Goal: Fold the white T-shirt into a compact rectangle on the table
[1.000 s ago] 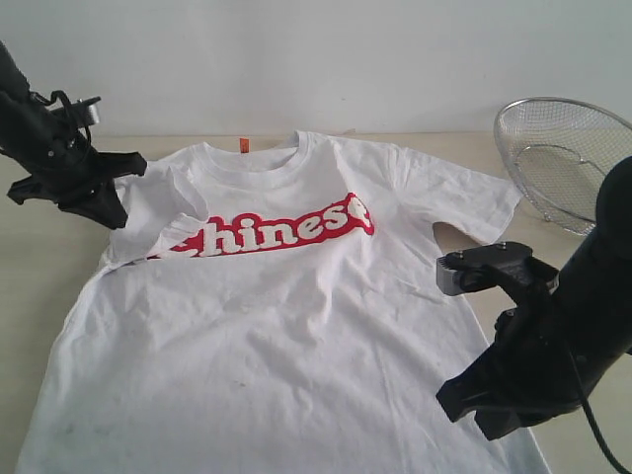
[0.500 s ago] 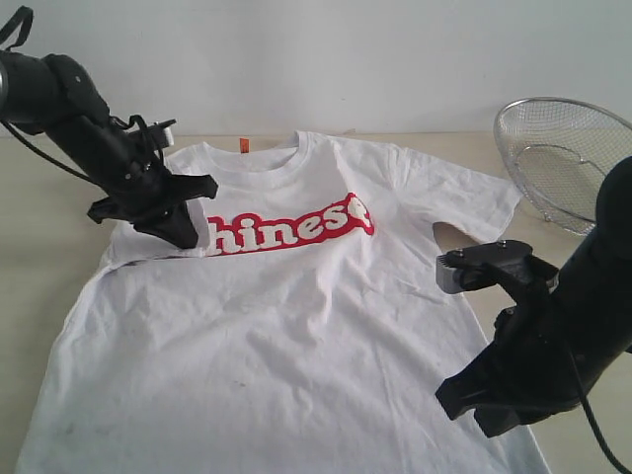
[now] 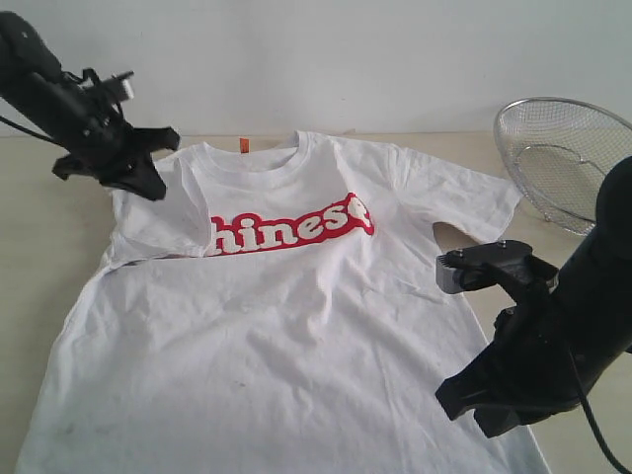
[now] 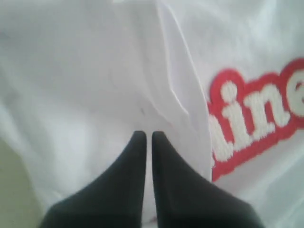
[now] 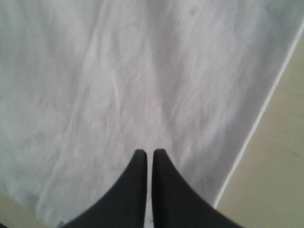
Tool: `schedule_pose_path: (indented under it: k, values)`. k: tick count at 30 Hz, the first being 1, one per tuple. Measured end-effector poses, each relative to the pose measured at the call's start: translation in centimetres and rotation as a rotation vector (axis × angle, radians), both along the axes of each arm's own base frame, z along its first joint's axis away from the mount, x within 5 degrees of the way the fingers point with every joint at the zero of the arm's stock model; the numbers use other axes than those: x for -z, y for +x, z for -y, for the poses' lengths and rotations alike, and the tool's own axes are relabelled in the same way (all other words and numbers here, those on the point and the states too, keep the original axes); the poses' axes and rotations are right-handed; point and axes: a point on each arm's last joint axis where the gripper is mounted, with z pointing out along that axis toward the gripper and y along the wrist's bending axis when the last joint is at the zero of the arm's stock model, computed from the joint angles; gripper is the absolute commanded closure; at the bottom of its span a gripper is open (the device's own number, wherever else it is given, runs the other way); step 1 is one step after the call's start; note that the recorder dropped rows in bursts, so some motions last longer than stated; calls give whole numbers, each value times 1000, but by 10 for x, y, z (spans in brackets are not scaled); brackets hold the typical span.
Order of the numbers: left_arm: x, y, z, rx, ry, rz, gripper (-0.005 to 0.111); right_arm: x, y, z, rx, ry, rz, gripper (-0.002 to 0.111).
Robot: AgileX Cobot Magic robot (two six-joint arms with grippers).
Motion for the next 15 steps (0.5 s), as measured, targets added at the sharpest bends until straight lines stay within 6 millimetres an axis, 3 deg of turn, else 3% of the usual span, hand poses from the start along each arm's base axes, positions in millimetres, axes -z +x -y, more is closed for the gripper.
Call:
schedule_pose_path:
  k: [2, 6, 15]
  values:
    - [-11, 9, -12, -38, 5, 64, 102, 0, 0, 0, 0, 0, 0, 108]
    - [-23, 23, -17, -60, 7, 141, 102, 0, 0, 0, 0, 0, 0, 108]
    - [5, 46, -10, -62, -11, 149, 102, 0, 0, 0, 0, 0, 0, 108]
